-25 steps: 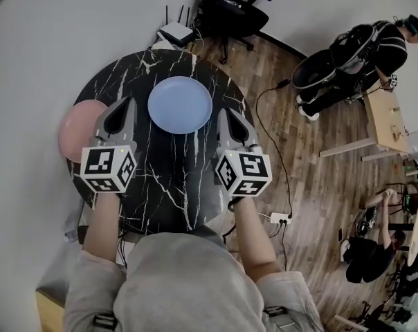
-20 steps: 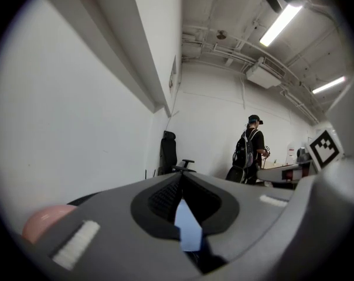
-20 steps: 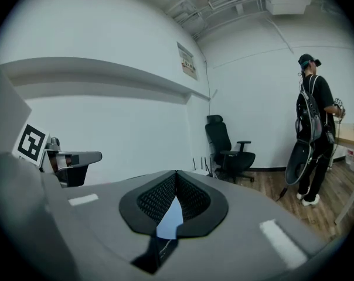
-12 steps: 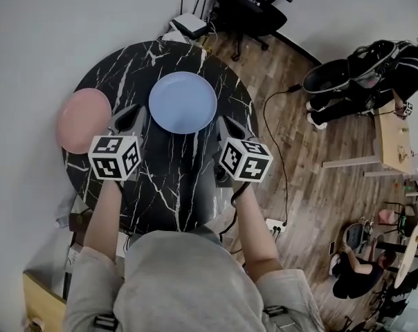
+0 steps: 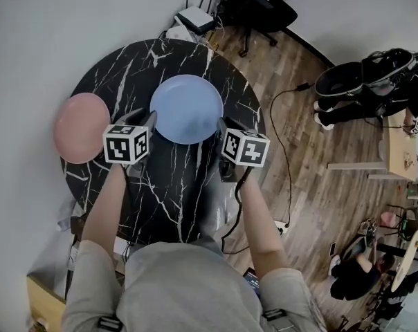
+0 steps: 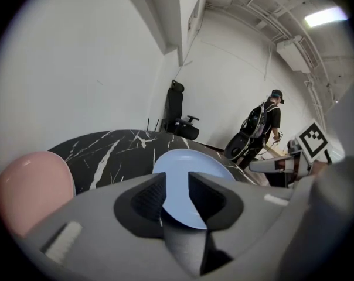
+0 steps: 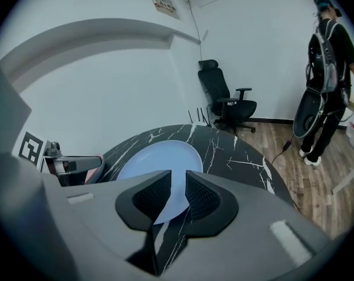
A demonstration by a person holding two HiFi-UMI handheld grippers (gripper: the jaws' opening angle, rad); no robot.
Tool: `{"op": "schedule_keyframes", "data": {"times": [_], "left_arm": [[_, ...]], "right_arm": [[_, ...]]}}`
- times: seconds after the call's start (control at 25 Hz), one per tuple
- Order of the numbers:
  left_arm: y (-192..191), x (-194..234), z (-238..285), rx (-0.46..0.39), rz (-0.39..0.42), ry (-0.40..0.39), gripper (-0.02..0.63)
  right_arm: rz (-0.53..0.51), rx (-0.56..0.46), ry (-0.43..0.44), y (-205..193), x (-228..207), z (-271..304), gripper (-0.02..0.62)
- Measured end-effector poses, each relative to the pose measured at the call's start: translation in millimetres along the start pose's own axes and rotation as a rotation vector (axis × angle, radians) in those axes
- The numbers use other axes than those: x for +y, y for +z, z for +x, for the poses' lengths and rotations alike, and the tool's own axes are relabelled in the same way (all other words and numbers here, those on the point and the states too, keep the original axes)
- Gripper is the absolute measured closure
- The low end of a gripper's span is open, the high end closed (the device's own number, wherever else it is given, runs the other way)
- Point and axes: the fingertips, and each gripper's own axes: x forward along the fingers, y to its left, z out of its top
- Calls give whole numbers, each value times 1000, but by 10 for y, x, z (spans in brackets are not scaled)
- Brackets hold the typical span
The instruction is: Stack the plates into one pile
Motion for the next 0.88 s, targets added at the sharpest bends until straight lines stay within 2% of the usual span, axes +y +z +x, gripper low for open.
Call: {"op": "schedule_keyframes", "data": {"times": [0.16,0.36,0.72,0.88], "left_arm": [[-95,141,260,73,-12,16,464],[-236,288,507,143,13,37,437],[-446,331,768,205,-5,31,437],[-515,431,780,223,0,65,460]], "right_arm": [[33,53,-28,-108,-121,231,525],[78,74,-86,-214,-273,389,517],[121,116,-132,-426,-368,576,517],[114,128,-145,-485,-376,613,531]]}}
